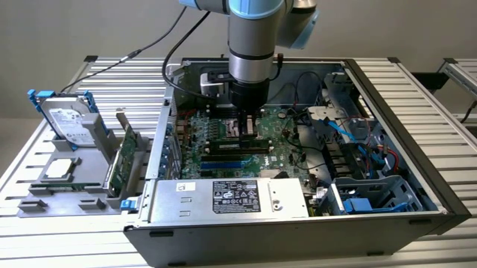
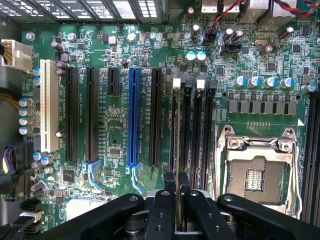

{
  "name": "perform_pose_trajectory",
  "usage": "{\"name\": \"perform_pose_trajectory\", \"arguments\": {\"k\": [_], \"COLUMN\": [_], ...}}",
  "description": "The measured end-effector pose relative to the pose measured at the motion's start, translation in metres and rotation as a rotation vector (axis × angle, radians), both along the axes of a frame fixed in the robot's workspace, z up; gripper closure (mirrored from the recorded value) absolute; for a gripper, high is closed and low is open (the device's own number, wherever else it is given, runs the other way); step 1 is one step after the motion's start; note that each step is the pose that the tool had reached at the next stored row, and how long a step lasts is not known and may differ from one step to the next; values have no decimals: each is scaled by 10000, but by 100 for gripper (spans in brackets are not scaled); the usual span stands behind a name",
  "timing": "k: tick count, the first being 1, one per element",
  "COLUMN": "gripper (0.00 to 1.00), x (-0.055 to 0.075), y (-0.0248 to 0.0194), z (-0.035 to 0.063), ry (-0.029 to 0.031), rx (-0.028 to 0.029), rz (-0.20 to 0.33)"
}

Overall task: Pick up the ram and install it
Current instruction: 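Insert the ram into the slot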

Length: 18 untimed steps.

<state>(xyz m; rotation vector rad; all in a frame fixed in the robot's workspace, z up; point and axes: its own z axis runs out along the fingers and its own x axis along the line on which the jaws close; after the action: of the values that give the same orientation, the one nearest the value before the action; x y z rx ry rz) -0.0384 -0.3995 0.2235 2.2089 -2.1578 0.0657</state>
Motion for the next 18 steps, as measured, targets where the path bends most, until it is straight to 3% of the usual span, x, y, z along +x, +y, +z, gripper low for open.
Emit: {"name": "perform_pose_trajectory", "arguments": {"k": [18], "gripper": [86], "x": [1], "y": [0], "z": [-17], "ry": [1], "rx": [0], "rz": [-85]}}
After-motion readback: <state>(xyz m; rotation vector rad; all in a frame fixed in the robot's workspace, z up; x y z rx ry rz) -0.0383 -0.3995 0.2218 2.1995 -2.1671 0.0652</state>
